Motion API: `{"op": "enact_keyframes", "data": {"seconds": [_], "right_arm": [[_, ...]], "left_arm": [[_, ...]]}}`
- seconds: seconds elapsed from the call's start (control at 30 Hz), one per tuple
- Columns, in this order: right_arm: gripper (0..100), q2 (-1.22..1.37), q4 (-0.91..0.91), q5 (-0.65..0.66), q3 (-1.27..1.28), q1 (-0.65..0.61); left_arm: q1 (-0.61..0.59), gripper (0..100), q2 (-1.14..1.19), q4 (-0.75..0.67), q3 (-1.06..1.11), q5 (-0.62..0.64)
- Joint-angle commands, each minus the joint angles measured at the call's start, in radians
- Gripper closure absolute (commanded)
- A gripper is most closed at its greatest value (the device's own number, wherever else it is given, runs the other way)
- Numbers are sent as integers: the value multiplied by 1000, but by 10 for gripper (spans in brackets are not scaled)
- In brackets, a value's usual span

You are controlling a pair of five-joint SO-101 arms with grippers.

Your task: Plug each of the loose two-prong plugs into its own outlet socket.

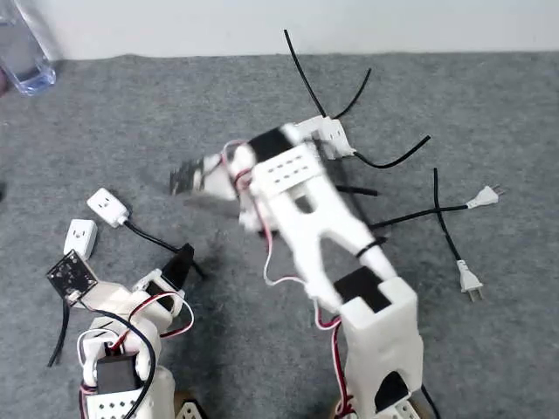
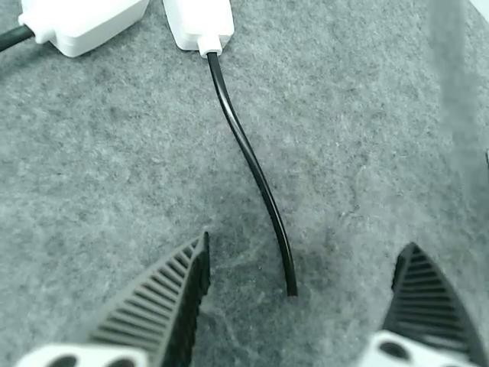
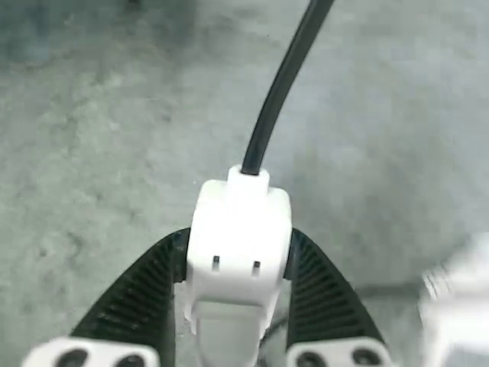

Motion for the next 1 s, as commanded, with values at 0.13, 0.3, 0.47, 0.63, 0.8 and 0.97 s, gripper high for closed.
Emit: {"op": "enact_keyframes", "data": {"seconds": [0.13, 0.3, 0.47, 0.63, 0.8, 0.97], "right_arm": [[990, -79, -211, -433, -97, 209], [991, -64, -395, -597, -101, 321], [991, 8, -504, -571, -153, 338], [991, 186, -499, -560, -390, 352], [991, 398, -424, -562, -694, 355], [991, 595, -409, -562, -875, 355]], "left_arm": [[-5, 637, -8, -17, -8, -3], [-5, 637, -8, -15, -8, -3], [-5, 637, -8, -15, -8, -3], [-5, 637, -8, -15, -8, -3], [-5, 637, -8, -17, -8, -3], [-5, 637, -8, -17, -8, -3]]}}
